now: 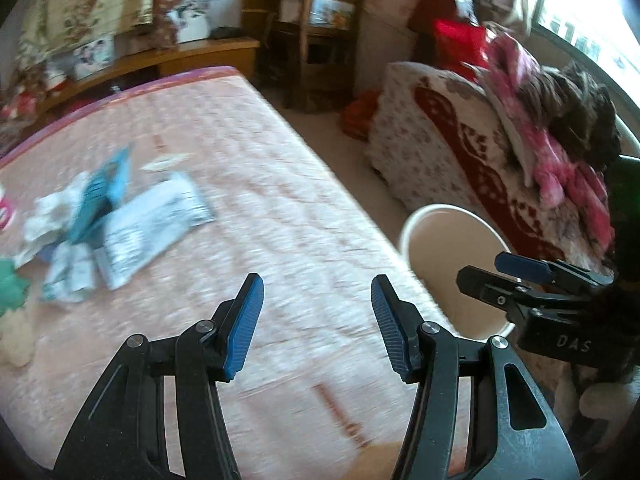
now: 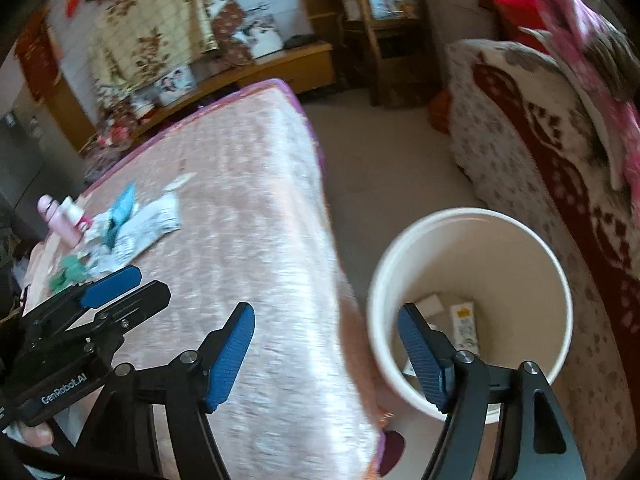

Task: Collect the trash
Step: 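Move both empty tools back over the remaining trash on the bed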

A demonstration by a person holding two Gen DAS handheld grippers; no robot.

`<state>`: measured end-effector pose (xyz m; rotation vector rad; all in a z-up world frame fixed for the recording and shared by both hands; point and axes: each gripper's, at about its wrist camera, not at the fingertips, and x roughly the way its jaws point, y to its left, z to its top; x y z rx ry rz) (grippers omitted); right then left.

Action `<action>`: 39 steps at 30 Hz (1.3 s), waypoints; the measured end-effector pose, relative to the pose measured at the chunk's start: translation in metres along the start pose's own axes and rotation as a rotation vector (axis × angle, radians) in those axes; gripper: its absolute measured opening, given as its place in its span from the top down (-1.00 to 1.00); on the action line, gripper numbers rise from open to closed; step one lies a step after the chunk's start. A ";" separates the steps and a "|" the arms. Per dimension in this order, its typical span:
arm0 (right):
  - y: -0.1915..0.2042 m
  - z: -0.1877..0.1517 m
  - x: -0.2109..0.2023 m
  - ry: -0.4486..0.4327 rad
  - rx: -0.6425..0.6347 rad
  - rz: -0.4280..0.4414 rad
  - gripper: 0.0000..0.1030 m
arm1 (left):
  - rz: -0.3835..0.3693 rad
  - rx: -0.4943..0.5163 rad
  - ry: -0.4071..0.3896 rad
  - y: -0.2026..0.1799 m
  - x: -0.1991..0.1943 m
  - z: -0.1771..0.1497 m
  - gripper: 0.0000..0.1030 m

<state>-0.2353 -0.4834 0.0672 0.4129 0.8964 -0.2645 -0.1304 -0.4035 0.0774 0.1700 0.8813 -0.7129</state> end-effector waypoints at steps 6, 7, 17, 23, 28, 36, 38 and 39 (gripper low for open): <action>0.046 0.001 0.013 0.009 -0.054 0.042 -0.39 | 0.073 -0.070 -0.030 0.054 -0.028 -0.015 -0.06; 0.052 0.000 0.016 0.011 -0.065 0.044 -0.39 | 0.079 -0.078 -0.033 0.060 -0.031 -0.017 -0.06; 0.122 -0.004 0.038 0.045 -0.151 0.122 -0.40 | 0.151 -0.210 -0.068 0.144 -0.076 -0.043 -0.19; 0.163 -0.008 0.050 0.071 -0.204 0.184 -0.42 | 0.215 -0.272 -0.083 0.194 -0.100 -0.057 -0.27; 0.191 -0.009 0.063 0.082 -0.230 0.224 -0.42 | 0.260 -0.317 -0.083 0.230 -0.113 -0.071 -0.27; 0.229 -0.008 0.083 0.113 -0.270 0.260 -0.42 | 0.290 -0.343 -0.094 0.254 -0.123 -0.082 -0.27; 0.235 -0.009 0.086 0.118 -0.280 0.267 -0.42 | 0.295 -0.341 -0.093 0.255 -0.124 -0.082 -0.27; 0.238 -0.009 0.087 0.120 -0.283 0.270 -0.42 | 0.295 -0.342 -0.093 0.255 -0.124 -0.083 -0.27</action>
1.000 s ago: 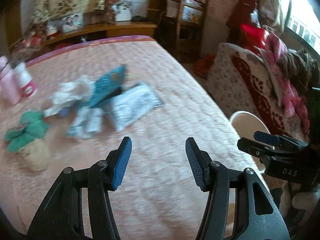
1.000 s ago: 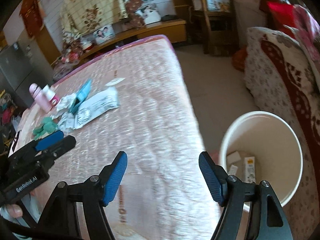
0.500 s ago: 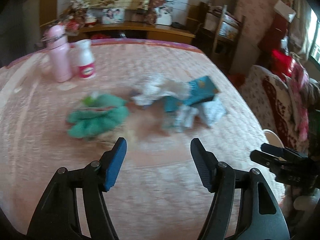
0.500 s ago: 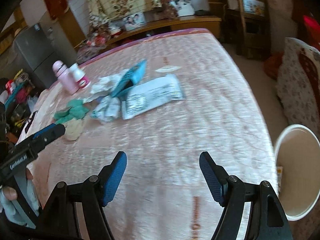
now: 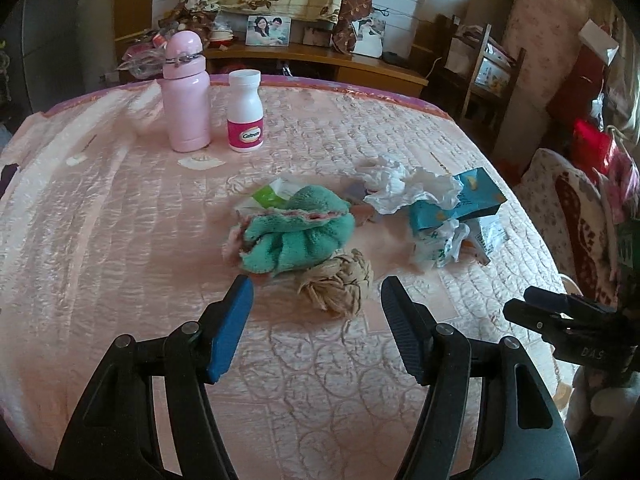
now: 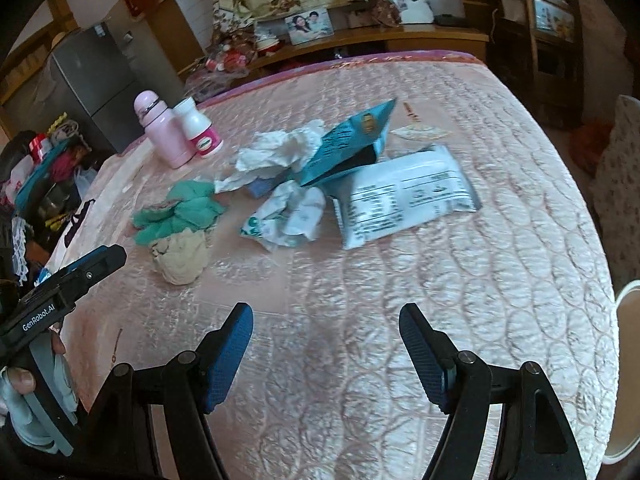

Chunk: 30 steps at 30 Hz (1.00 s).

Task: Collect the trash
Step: 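Move both empty tools back over the remaining trash on the bed, then grasp the brown crumpled paper ball with the left tool while the right tool grasps a white tissue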

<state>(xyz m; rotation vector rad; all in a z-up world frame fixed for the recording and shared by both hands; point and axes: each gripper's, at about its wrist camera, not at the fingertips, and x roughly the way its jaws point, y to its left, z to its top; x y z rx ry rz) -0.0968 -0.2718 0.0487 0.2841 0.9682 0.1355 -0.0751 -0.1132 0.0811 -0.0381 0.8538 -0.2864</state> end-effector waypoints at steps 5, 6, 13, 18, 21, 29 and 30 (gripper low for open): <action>0.007 0.002 0.005 0.005 -0.006 0.007 -0.43 | -0.003 0.000 -0.003 0.000 -0.001 0.000 -0.27; 0.006 0.003 0.005 0.005 -0.005 0.008 -0.43 | -0.004 0.000 -0.003 0.000 -0.001 0.000 -0.27; 0.008 0.008 0.016 -0.002 0.001 0.020 -0.47 | -0.034 -0.005 0.008 0.003 0.002 -0.001 -0.27; 0.007 0.019 0.036 -0.008 0.027 0.041 -0.48 | -0.069 -0.014 0.014 0.007 0.005 -0.001 -0.27; 0.007 0.029 0.049 -0.011 0.046 0.047 -0.49 | -0.085 -0.013 0.017 0.008 0.007 -0.001 -0.27; 0.010 0.052 0.074 -0.019 0.067 0.054 -0.49 | -0.109 0.005 0.040 0.005 0.017 -0.003 -0.27; 0.011 0.054 0.076 -0.016 0.066 0.054 -0.49 | -0.110 0.007 0.041 0.004 0.018 -0.003 -0.27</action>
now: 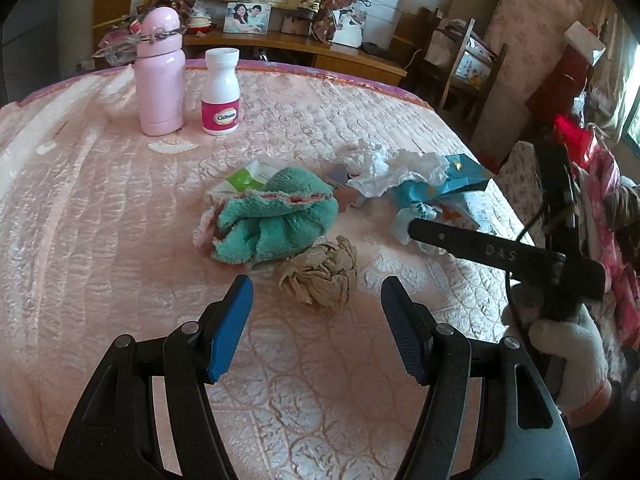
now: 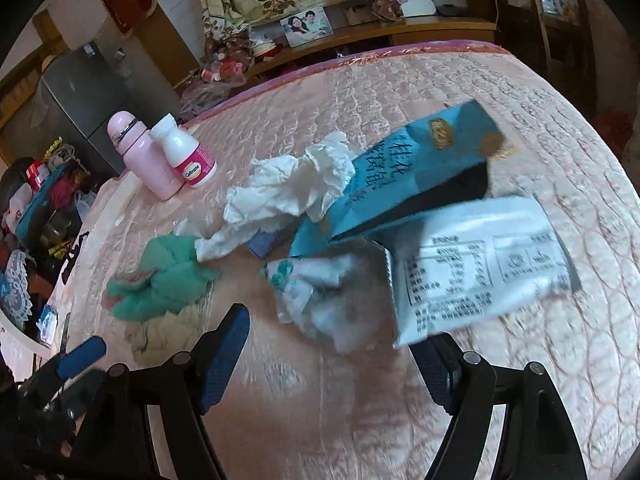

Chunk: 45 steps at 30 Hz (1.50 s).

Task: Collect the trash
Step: 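Grasp the brown crumpled paper ball with the left tool while the right tool grasps a white tissue, then carry both items over the white bucket and open both tools to drop them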

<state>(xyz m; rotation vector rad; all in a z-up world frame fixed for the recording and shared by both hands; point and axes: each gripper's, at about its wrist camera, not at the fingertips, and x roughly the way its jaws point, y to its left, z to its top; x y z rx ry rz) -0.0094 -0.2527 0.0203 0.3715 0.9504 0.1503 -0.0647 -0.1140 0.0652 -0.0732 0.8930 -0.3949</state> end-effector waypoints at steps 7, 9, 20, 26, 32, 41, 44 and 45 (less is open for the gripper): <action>-0.001 0.003 0.001 -0.017 0.040 0.058 -0.54 | 0.003 0.015 0.009 -0.004 0.012 0.002 -0.27; -0.004 0.007 0.005 -0.012 0.063 0.044 -0.54 | 0.013 0.015 0.014 -0.005 0.018 0.003 -0.27; 0.003 -0.001 -0.007 0.024 -0.073 0.037 0.35 | 0.022 0.008 0.019 -0.009 0.034 0.008 -0.27; -0.006 -0.027 -0.033 0.049 -0.103 0.072 0.37 | 0.014 -0.017 0.041 -0.011 0.045 0.008 0.03; -0.011 -0.046 -0.046 0.052 -0.112 0.080 0.37 | 0.011 -0.034 0.063 -0.010 0.048 0.003 0.56; -0.005 -0.055 -0.057 0.047 -0.157 0.057 0.37 | 0.004 0.029 0.047 -0.034 0.021 -0.011 0.58; -0.008 -0.058 -0.066 0.035 -0.154 0.055 0.37 | -0.002 0.047 0.046 -0.045 0.017 -0.016 0.58; -0.008 -0.059 -0.070 0.032 -0.155 0.052 0.37 | -0.004 0.052 0.047 -0.049 0.017 -0.018 0.58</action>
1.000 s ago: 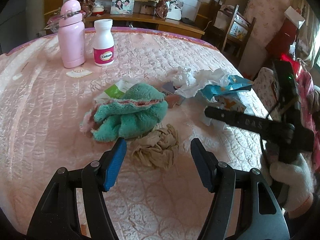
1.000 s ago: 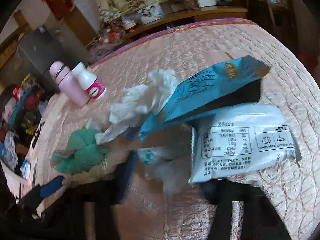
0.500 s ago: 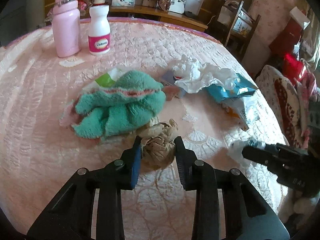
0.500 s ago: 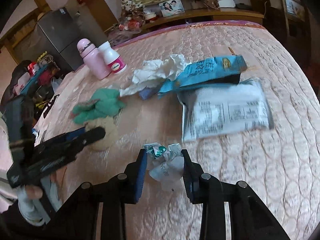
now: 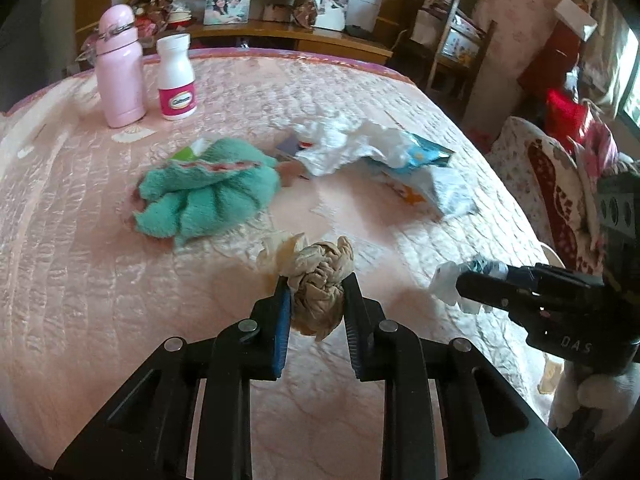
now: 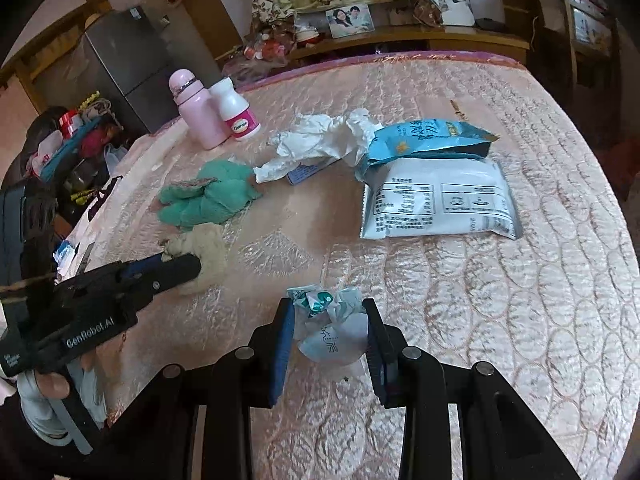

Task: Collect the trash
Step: 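Carry both items over the white bucket and open both tools to drop them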

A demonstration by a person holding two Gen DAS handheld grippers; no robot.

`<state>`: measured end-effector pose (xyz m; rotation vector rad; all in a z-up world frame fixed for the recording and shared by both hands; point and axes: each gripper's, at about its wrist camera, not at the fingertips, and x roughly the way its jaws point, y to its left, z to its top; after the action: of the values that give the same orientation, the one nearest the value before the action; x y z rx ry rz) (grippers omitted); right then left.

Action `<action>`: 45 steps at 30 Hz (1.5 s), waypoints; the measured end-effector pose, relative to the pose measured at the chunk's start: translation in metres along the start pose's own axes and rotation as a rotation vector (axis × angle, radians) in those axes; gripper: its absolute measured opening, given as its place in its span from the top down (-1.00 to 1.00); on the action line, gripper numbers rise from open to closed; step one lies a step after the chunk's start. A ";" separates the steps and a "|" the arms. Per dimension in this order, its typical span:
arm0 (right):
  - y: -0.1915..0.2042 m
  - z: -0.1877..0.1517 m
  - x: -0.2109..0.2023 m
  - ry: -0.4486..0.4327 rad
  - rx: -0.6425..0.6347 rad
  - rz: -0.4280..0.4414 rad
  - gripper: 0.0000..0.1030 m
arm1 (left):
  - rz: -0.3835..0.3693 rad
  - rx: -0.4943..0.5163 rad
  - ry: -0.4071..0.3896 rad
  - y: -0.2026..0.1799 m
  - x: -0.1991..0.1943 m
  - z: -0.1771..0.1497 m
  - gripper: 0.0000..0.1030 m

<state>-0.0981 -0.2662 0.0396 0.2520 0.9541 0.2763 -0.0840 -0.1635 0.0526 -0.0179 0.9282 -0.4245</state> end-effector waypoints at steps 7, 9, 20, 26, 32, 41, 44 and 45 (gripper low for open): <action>-0.006 -0.010 -0.021 -0.020 0.005 -0.025 0.37 | -0.007 0.043 -0.004 -0.026 -0.004 -0.004 0.58; -0.008 -0.012 -0.025 -0.024 0.007 -0.031 0.37 | -0.010 0.053 -0.004 -0.034 -0.005 -0.004 0.58; -0.041 -0.029 -0.067 -0.066 0.053 -0.099 0.37 | -0.064 0.139 -0.002 -0.095 0.001 -0.003 0.58; -0.068 -0.040 -0.088 -0.078 0.100 -0.142 0.37 | -0.106 0.193 0.009 -0.135 0.009 -0.001 0.58; -0.098 -0.051 -0.111 -0.091 0.145 -0.195 0.37 | -0.152 0.241 0.032 -0.174 0.021 -0.001 0.58; -0.147 -0.069 -0.137 -0.082 0.220 -0.274 0.37 | -0.231 0.296 0.062 -0.227 0.037 0.000 0.58; -0.163 -0.074 -0.147 -0.081 0.246 -0.301 0.37 | -0.261 0.316 0.076 -0.251 0.046 0.001 0.58; -0.170 -0.077 -0.151 -0.082 0.255 -0.311 0.37 | -0.269 0.320 0.080 -0.256 0.048 0.002 0.58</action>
<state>-0.2238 -0.4698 0.0561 0.3403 0.9315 -0.1416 -0.1464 -0.4157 0.0668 0.1688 0.9308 -0.8244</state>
